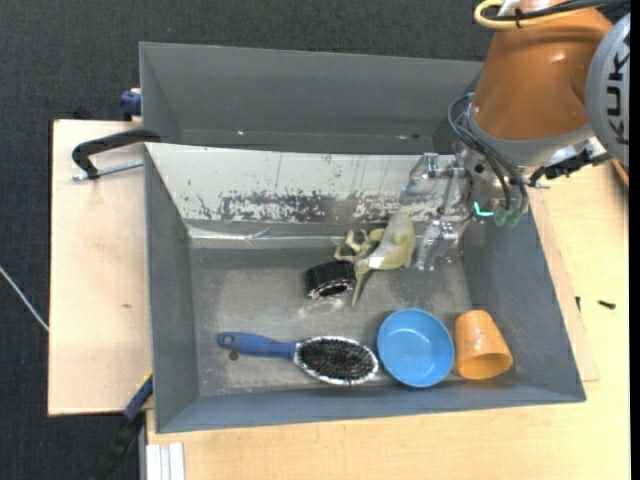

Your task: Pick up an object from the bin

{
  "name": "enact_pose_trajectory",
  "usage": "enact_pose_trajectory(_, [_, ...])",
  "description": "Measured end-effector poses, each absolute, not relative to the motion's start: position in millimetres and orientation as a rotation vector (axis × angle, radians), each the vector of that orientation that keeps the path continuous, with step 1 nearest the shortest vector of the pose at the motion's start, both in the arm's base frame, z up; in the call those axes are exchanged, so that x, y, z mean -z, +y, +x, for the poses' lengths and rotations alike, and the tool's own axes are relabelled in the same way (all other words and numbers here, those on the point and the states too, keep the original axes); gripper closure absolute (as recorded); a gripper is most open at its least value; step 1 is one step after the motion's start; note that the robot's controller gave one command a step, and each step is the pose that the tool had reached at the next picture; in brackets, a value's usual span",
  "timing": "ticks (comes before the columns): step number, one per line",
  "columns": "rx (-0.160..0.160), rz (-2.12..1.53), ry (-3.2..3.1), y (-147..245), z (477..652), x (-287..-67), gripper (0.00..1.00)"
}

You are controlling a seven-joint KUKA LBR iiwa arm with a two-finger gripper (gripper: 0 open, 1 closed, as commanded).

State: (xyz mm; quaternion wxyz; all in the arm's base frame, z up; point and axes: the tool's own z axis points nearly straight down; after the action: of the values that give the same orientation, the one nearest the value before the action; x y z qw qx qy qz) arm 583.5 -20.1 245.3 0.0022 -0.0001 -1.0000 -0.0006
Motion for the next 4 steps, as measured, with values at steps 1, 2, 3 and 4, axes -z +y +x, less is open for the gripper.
enact_pose_trajectory(1, [0.004,-0.135,-3.131,54.6,567.4,-104.7,0.00])
enact_pose_trajectory(2, [0.003,-0.121,-3.146,55.3,566.4,-72.5,0.00])
enact_pose_trajectory(3, [0.005,-0.121,-3.154,55.9,568.8,-76.4,1.00])
enact_pose_trajectory(4, [0.004,-0.072,-3.154,64.9,565.7,-182.2,1.00])
